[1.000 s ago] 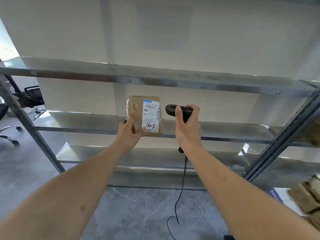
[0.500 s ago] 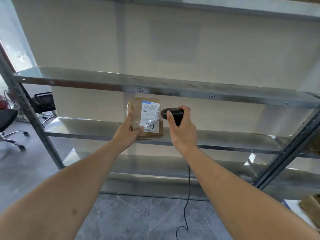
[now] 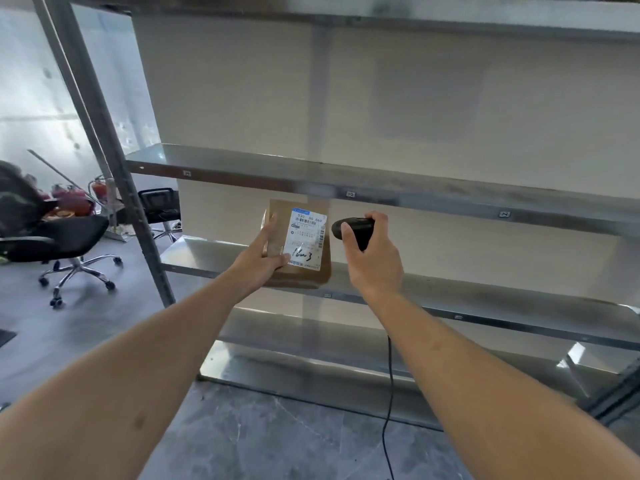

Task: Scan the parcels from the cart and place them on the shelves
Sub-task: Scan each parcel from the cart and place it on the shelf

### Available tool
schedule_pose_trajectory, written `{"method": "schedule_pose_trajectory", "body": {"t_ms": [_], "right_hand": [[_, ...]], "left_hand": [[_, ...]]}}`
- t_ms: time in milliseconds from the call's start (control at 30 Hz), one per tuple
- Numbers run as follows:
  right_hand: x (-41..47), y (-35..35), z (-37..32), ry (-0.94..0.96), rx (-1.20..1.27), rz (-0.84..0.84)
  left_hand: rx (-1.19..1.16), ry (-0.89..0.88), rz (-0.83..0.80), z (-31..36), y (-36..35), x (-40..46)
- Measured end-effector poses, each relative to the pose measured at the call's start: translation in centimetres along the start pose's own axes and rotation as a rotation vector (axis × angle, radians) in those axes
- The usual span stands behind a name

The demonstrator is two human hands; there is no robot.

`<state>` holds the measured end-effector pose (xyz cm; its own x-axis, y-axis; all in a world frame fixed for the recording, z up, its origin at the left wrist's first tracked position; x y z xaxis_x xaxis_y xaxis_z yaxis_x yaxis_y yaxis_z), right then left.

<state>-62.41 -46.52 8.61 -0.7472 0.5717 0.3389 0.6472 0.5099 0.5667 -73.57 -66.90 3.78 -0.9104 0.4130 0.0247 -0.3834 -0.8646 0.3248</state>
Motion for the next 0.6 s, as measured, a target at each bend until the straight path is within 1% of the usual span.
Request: {"method": "schedule_pose_trajectory", "body": {"t_ms": [300, 433, 600], "right_hand": [[2.9, -7.9, -1.8, 0.026, -0.002, -0.073], [5.2, -12.6, -1.7, 0.024, 0.007, -0.138], [8.1, -18.8, -1.8, 0.052, 0.054, -0.239]], "left_hand": [[-0.036, 0.09, 0.049, -4.0, 5.5, 3.3], [-0.026, 0.132, 0.092, -6.7, 7.2, 5.4], [0.001, 0.232, 0.16, -9.7, 10.1, 8.3]]}}
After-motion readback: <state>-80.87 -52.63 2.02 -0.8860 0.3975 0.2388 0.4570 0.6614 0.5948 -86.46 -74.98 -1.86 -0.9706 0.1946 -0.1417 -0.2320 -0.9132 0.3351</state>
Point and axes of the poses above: each hand's wrist, its own x-axis towards the middle knuckle, its own y-axis out of the back of the hand, z = x × y, the point moved 6 cm from there along x, towards the middle knuckle
